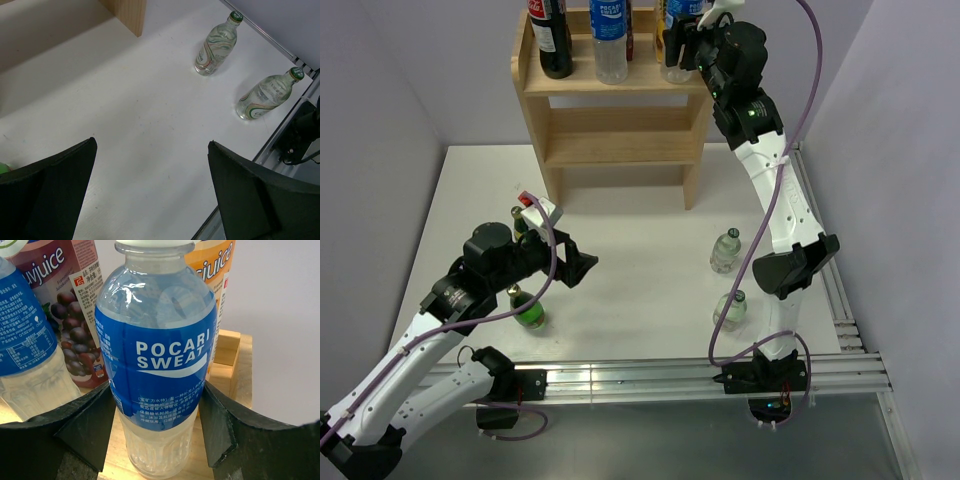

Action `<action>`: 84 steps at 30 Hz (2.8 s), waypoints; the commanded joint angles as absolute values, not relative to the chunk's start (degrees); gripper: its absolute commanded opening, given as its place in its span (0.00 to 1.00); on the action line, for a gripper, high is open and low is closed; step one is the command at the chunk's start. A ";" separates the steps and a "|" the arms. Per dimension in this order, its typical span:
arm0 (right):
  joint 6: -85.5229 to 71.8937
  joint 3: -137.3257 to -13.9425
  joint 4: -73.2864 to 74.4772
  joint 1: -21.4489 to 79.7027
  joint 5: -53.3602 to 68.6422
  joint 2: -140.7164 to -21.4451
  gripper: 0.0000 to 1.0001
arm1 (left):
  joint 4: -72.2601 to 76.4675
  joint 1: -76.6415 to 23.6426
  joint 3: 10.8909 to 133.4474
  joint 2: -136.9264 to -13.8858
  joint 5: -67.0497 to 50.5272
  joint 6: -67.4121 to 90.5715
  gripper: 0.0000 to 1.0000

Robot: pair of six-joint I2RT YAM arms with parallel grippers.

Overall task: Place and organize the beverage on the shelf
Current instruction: Place the drink on the shelf.

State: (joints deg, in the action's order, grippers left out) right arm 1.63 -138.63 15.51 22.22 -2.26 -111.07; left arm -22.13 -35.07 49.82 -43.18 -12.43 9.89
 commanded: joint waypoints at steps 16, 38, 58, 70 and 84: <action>2.02 -138.16 19.15 24.26 -4.39 -114.16 0.54 | -20.21 -34.19 49.83 -42.63 -13.97 9.23 0.99; 3.25 -132.89 18.72 24.43 -7.82 -110.13 0.82 | -19.07 -32.08 49.66 -42.63 -15.20 10.11 1.00; 2.55 -125.16 16.87 24.52 -9.31 -101.52 0.93 | -17.49 -29.88 49.04 -41.57 -15.12 12.22 1.00; 1.14 -120.59 18.19 24.52 -8.00 -96.60 0.91 | -16.88 -29.01 48.87 -41.40 -13.98 13.35 1.00; -1.57 -114.01 22.15 24.52 -6.95 -88.53 0.78 | -15.73 -24.09 49.83 -38.07 -0.27 20.56 1.00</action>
